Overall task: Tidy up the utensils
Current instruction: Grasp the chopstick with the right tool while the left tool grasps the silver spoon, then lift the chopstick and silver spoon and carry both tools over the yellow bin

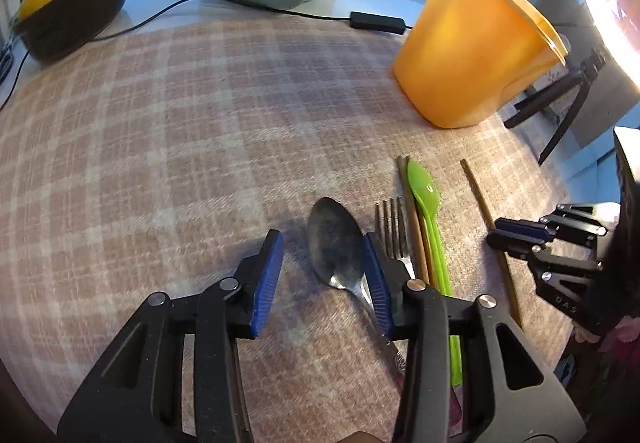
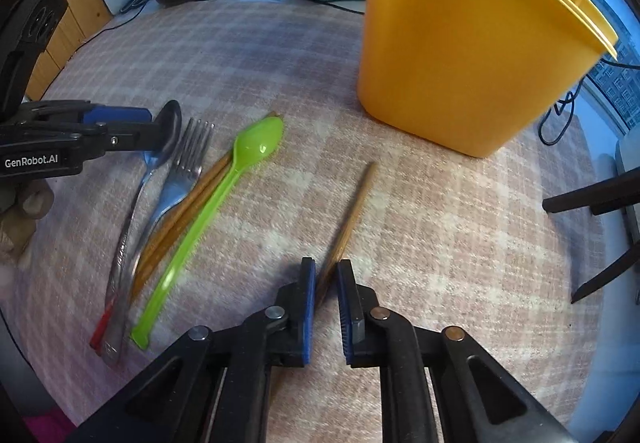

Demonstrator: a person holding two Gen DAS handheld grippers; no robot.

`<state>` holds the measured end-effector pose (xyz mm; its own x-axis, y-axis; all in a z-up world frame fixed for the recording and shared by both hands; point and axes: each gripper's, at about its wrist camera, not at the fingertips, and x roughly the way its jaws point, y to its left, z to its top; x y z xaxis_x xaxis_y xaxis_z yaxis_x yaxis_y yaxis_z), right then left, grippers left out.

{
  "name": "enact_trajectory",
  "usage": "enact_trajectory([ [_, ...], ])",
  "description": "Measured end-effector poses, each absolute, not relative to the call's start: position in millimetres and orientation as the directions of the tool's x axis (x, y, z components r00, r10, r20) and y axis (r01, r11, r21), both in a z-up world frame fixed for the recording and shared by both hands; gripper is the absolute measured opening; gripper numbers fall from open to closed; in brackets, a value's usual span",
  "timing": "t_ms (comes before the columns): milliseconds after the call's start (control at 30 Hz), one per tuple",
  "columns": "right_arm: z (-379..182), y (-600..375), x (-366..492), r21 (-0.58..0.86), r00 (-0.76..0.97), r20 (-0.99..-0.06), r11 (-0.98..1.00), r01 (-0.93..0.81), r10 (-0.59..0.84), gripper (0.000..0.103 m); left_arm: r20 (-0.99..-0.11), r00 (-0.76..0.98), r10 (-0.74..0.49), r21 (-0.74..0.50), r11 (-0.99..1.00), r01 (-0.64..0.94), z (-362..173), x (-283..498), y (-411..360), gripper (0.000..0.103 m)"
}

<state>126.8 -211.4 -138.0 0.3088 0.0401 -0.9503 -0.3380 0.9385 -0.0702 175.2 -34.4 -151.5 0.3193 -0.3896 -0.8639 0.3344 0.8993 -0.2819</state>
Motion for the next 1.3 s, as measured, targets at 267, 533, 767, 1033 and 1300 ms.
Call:
enact_trajectory([
  [267, -135, -228, 122, -0.052, 0.304, -0.952, 0.948, -0.313, 0.048, 0.007, -0.871, 0.375, -0.317, -0.153, 0.901, 0.406, -153, 163, -61, 0.036],
  [533, -133, -238, 126, 0.052, 0.267, -0.955, 0.96, -0.273, 0.128, 0.026, -0.864, 0.408, -0.294, -0.11, 0.903, 0.416, -151, 154, -64, 0.011],
  [767, -134, -238, 133, 0.062, 0.256, -0.958, 0.968, -0.243, 0.126, 0.027, -0.847, 0.436, -0.303, -0.111, 0.904, 0.413, -142, 148, -64, 0.003],
  [1033, -139, -216, 149, -0.053, 0.267, -0.963, 0.951, -0.304, 0.031, 0.012, -0.841, 0.449, -0.3, -0.098, 0.903, 0.419, -139, 146, -70, 0.001],
  [1300, -136, -225, 142, 0.016, 0.286, -0.953, 0.961, -0.276, 0.098, 0.003, -0.829, 0.456, -0.325, -0.152, 0.914, 0.376, -133, 146, -51, 0.0],
])
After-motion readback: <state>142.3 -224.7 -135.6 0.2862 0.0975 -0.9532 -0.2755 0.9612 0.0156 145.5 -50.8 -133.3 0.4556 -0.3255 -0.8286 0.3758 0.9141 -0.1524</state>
